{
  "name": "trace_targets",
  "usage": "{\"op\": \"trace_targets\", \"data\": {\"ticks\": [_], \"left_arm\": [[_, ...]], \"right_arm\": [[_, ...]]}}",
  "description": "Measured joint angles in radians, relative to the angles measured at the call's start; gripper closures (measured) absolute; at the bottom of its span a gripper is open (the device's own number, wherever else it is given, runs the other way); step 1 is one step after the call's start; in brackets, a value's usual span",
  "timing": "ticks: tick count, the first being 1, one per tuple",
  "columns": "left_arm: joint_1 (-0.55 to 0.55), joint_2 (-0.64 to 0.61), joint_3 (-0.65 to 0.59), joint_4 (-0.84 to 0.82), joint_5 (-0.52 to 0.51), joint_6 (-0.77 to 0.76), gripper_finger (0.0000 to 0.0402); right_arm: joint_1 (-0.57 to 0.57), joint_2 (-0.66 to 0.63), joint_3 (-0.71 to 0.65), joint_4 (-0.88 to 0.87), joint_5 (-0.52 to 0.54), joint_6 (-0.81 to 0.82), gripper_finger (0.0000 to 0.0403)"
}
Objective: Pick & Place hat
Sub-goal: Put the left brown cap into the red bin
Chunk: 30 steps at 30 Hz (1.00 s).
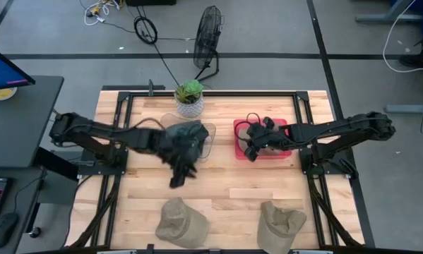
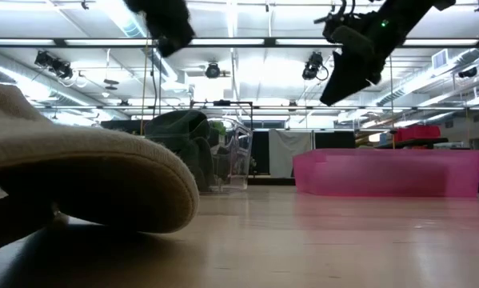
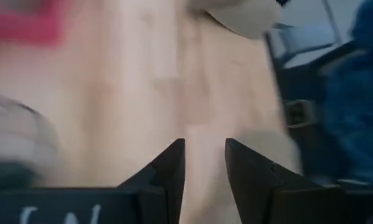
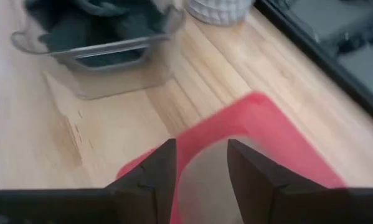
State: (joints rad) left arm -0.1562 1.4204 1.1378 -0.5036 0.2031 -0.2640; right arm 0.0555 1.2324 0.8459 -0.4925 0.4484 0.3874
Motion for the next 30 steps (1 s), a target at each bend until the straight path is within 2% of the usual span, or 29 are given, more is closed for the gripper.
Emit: {"op": "trace_targets", "data": {"ticks": [5, 10, 16, 19, 24, 30], "left_arm": [[-0.133, 0.000, 0.000, -0.034, -0.010, -0.325, 0.0286], [-0.254, 0.014, 0.000, -0.040, -0.148, -0.607, 0.0284], [-0.357, 0.074, 0.000, -0.049, -0.216, -0.881, 0.0250], [-0.388, 0.125, 0.001, -0.049, -0.230, -0.971, 0.0226], [-0.417, 0.213, 0.000, -0.037, -0.228, -1.060, 0.0193], [-0.433, 0.273, 0.001, 0.047, -0.199, -1.238, 0.0182]], "right_arm": [[0.013, 0.003, 0.000, 0.081, -0.053, -0.177, 0.0256], [0.021, 0.003, 0.000, 0.160, -0.100, -0.267, 0.0256], [0.021, 0.012, 0.001, 0.188, -0.133, -0.367, 0.0248], [0.021, 0.023, 0.001, 0.203, -0.139, -0.396, 0.0237], [0.016, 0.056, 0.001, 0.242, -0.225, -0.462, 0.0212], [0.015, 0.116, 0.001, 0.329, -0.236, -0.631, 0.0175]]}}
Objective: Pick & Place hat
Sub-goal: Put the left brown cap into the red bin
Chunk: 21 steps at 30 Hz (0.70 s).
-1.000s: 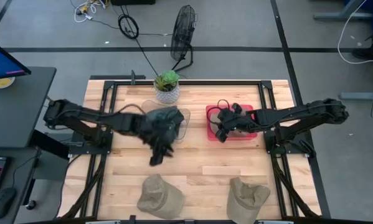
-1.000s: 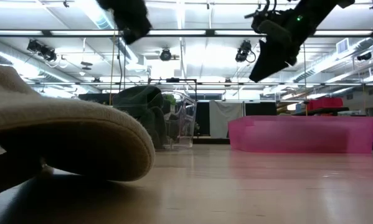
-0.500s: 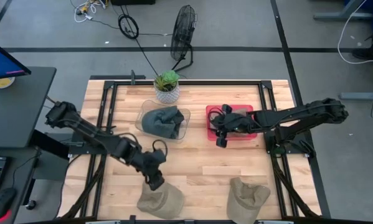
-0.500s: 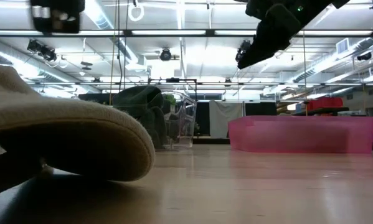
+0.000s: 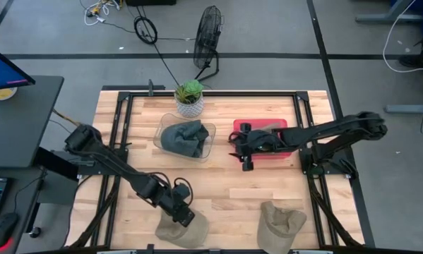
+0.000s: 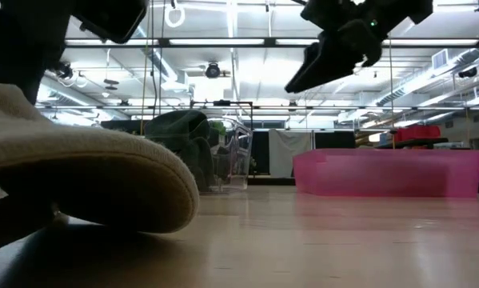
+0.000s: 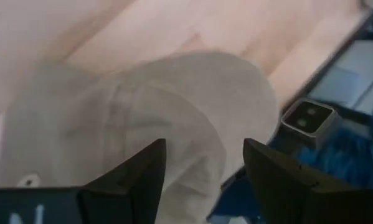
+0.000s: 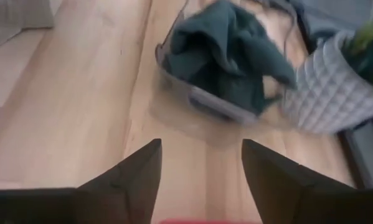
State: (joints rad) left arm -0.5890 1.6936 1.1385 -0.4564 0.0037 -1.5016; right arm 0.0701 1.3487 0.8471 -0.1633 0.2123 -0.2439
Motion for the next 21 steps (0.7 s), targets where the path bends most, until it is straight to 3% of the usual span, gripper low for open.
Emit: {"op": "trace_targets", "data": {"ticks": [11, 17, 21], "left_arm": [[-0.034, 0.088, -0.001, 0.034, -0.001, -0.109, 0.0191], [-0.039, 0.157, 0.000, 0.048, -0.007, 0.022, 0.0200], [-0.039, 0.173, 0.000, 0.073, -0.007, 0.101, 0.0247]], "right_arm": [[-0.001, 0.084, 0.000, 0.173, -0.099, -0.204, 0.0132], [-0.001, 0.090, -0.001, 0.249, -0.101, -0.270, 0.0126], [-0.001, 0.090, 0.000, 0.261, -0.101, -0.294, 0.0126]]}}
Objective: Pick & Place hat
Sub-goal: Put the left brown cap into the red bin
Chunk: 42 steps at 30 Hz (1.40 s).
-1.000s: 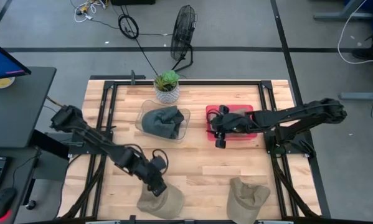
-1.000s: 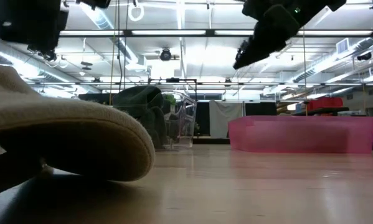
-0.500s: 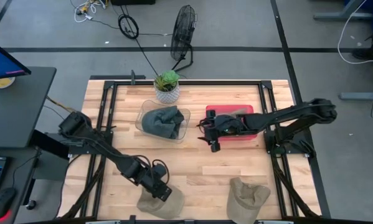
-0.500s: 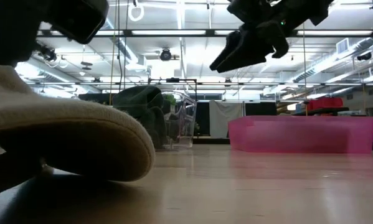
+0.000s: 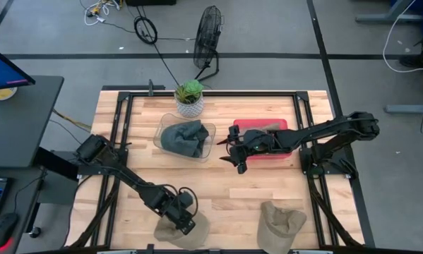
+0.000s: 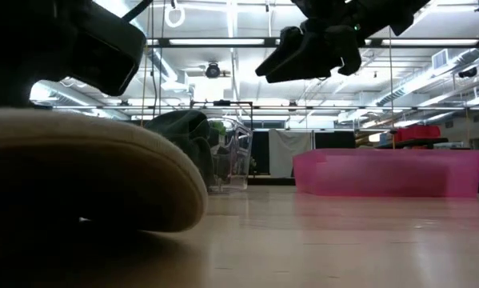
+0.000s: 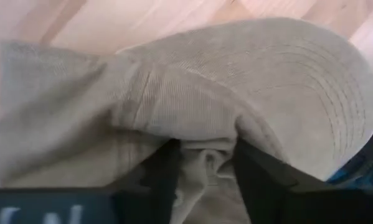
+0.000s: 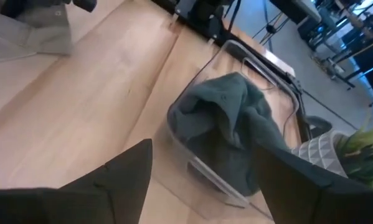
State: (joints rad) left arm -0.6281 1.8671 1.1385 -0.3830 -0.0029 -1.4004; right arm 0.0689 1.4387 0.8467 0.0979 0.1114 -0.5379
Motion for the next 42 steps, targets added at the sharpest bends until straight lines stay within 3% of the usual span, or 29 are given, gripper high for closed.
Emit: {"op": "trace_targets", "data": {"ticks": [7, 14, 21, 26, 31, 36, 42], "left_arm": [[0.001, -0.011, 0.009, 0.014, 0.003, 0.120, 0.0386], [0.009, -0.015, 0.087, -0.097, -0.014, 0.248, 0.0390], [0.025, -0.016, 0.186, -0.329, -0.078, 0.405, 0.0393], [0.036, -0.016, 0.278, -0.491, -0.220, 0.616, 0.0395], [0.049, -0.017, 0.346, -0.586, -0.397, 0.969, 0.0391], [0.073, -0.017, 0.357, -0.570, -0.569, 1.457, 0.0388], [0.157, -0.017, 0.357, -0.527, -0.593, 1.853, 0.0390]], "right_arm": [[0.000, 0.000, 0.000, 0.015, -0.030, -0.004, 0.0126], [0.000, 0.000, 0.000, 0.013, -0.079, 0.005, 0.0126], [0.000, 0.000, 0.000, 0.011, -0.095, -0.009, 0.0126], [0.001, 0.000, 0.000, -0.011, -0.297, -0.020, 0.0126], [0.020, 0.000, 0.000, -0.008, -0.508, 0.007, 0.0126], [0.062, 0.000, 0.000, 0.027, -0.494, 0.007, 0.0126], [0.077, 0.000, 0.000, 0.086, -0.436, 0.033, 0.0126]]}}
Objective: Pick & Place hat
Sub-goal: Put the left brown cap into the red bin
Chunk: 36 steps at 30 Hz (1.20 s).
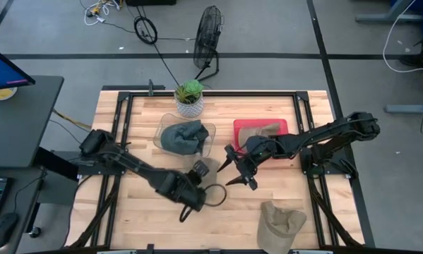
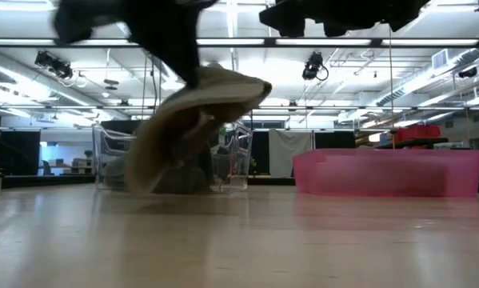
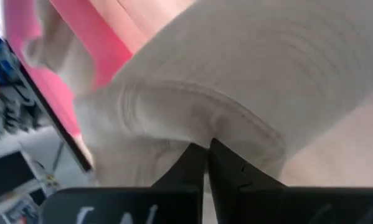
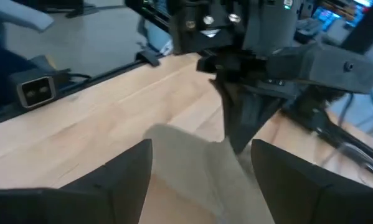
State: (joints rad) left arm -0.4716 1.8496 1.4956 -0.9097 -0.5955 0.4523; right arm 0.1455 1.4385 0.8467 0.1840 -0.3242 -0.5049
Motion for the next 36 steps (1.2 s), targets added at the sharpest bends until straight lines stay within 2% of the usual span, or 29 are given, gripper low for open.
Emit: {"op": "trace_targets", "data": {"ticks": [4, 8, 11, 16, 20, 23, 26, 32, 36], "left_arm": [[0.051, 0.000, 0.000, 0.093, -0.001, 0.164, 0.0389], [0.093, 0.000, 0.000, 0.138, 0.000, 0.328, 0.0391], [0.126, 0.000, 0.000, 0.153, 0.001, 0.375, 0.0389], [0.171, 0.000, 0.000, 0.183, 0.013, 0.491, 0.0388], [0.192, 0.000, -0.001, 0.267, 0.024, 0.578, 0.0391], [0.206, 0.000, -0.001, 0.312, 0.106, 0.651, 0.0389], [0.218, 0.000, -0.001, 0.343, 0.162, 0.687, 0.0386], [0.243, 0.001, -0.002, 0.379, 0.174, 0.697, 0.0390], [0.255, 0.002, -0.002, 0.392, 0.175, 0.695, 0.0388]], "right_arm": [[-0.005, 0.000, 0.000, -0.016, 0.085, 0.002, 0.0126], [-0.034, 0.000, 0.000, -0.034, 0.196, 0.101, 0.0126], [-0.059, 0.000, 0.000, -0.078, 0.210, 0.165, 0.0126], [-0.064, 0.000, 0.000, -0.120, 0.206, 0.115, 0.0129], [-0.064, 0.000, 0.000, -0.114, 0.204, 0.080, 0.0133], [-0.064, 0.000, 0.000, -0.114, 0.246, 0.041, 0.0136], [-0.064, 0.000, 0.000, -0.136, 0.263, 0.033, 0.0138], [-0.064, 0.000, 0.000, -0.245, 0.265, 0.047, 0.0141], [-0.065, -0.001, 0.001, -0.270, 0.266, 0.112, 0.0169]]}}
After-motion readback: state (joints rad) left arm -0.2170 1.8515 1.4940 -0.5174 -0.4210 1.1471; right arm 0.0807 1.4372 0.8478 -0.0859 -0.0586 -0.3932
